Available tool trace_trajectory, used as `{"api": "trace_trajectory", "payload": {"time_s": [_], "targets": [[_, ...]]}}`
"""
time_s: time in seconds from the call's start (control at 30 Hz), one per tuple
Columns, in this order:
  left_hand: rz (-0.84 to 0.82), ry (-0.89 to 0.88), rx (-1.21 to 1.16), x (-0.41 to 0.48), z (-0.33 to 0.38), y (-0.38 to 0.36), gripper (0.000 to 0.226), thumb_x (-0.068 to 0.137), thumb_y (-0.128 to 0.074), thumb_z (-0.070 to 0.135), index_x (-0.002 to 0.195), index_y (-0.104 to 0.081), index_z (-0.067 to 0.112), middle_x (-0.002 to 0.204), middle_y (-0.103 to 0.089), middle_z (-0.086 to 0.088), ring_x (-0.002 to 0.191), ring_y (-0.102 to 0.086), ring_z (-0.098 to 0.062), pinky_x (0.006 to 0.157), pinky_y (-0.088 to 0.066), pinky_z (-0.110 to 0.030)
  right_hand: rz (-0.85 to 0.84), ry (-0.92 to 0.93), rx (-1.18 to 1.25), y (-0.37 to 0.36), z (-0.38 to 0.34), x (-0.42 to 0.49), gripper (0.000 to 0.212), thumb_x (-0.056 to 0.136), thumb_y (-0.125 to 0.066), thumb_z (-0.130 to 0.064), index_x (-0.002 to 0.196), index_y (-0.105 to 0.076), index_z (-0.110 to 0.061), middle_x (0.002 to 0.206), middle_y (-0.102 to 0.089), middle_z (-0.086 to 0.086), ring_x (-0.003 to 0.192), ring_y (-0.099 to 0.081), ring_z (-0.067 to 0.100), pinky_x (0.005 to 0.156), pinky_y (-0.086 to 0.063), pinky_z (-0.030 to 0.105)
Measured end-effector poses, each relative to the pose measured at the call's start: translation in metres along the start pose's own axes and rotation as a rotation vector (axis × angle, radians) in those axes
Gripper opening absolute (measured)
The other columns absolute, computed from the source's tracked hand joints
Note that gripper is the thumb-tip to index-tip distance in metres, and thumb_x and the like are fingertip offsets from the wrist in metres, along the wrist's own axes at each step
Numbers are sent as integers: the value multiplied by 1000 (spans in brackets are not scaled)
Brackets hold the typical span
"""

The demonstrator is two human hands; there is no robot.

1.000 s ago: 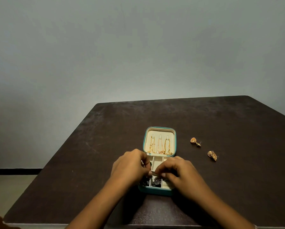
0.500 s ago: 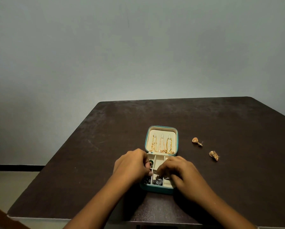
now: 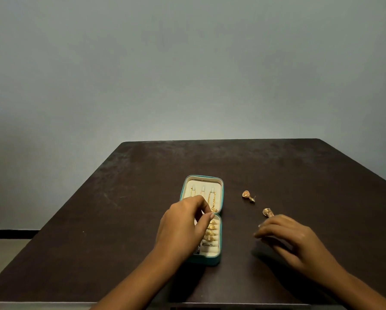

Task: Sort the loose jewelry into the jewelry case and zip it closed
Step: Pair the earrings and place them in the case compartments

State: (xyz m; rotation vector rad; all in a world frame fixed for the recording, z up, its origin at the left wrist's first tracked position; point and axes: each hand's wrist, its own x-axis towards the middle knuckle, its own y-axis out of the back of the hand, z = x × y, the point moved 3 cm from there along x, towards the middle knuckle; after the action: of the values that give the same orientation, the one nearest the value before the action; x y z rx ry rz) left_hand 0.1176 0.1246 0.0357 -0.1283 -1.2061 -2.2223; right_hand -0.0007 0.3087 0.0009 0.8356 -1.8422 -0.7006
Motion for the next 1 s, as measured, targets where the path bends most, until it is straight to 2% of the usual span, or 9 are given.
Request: {"api": "trace_trajectory", "payload": {"time_s": [0.13, 0.27, 0.4, 0.53, 0.67, 0.8, 0.87, 0.93, 1.0], "targets": [[47, -63, -135, -3, 15, -13, 8, 84, -63, 20, 77, -60, 22, 66, -56, 12, 68, -53, -8, 60, -39, -16, 137, -228, 65, 15, 33, -12, 9, 80, -55, -28, 81, -64, -33, 96, -60, -20, 88, -58, -3, 76, -45, 16], [52, -81, -281, -1, 29, -35, 15, 82, -63, 9, 73, -59, 20, 66, -58, 14, 76, -54, -1, 57, -37, -7, 243, -424, 131, 16, 57, -10, 27, 77, -68, -1, 76, -67, -27, 86, -65, -12, 86, -58, -1, 69, -44, 11], [63, -38, -363, 8, 39, -73, 22, 82, -62, 6, 73, -56, 25, 74, -61, 10, 72, -54, 1, 58, -37, -7, 202, -472, 134, 6, 68, -4, 24, 76, -70, -2, 79, -67, -26, 84, -64, -8, 86, -57, 1, 70, -44, 10], [98, 18, -396, 25, 46, -109, 15, 83, -56, 1, 86, -62, 15, 92, -64, 5, 84, -55, 4, 74, -38, -5, 160, -501, 97, 0, 78, 2, 18, 76, -71, -7, 86, -69, -22, 86, -63, -8, 82, -59, 2, 73, -44, 10], [95, 19, -376, 39, 47, -131, 28, 80, -48, -10, 94, -62, 10, 98, -61, 6, 99, -51, 2, 80, -30, 5, 136, -497, 100, -3, 81, 8, 17, 74, -72, -8, 76, -70, -25, 80, -63, -8, 78, -59, 3, 68, -44, 13], [44, -2, -372, 41, 39, -142, 38, 77, -47, -14, 99, -61, 14, 100, -62, 6, 96, -51, 6, 80, -29, 5, 149, -574, 179, -1, 86, 8, 13, 78, -68, -9, 72, -68, -20, 79, -66, -5, 77, -61, 5, 70, -45, 19], [10, -38, -392, 40, 37, -144, 38, 75, -50, -12, 97, -62, 17, 102, -63, 6, 95, -51, 10, 81, -31, 3, 123, -625, 295, 0, 88, 9, 11, 80, -66, -9, 73, -69, -18, 77, -70, -1, 78, -65, 10, 74, -49, 25], [-23, -76, -410, 38, 39, -144, 35, 75, -54, -9, 95, -62, 18, 102, -63, 7, 96, -54, 4, 83, -38, -4, 101, -651, 443, 2, 86, 11, 11, 82, -63, -8, 75, -69, -13, 75, -72, 4, 75, -68, 15, 74, -52, 32], [-27, -100, -449, 37, 40, -144, 29, 75, -59, -2, 94, -62, 19, 98, -65, 8, 90, -58, -2, 79, -45, -15, 104, -657, 525, 6, 81, 14, 13, 83, -62, -6, 75, -69, -11, 71, -70, 5, 69, -66, 12, 67, -51, 28]]}}
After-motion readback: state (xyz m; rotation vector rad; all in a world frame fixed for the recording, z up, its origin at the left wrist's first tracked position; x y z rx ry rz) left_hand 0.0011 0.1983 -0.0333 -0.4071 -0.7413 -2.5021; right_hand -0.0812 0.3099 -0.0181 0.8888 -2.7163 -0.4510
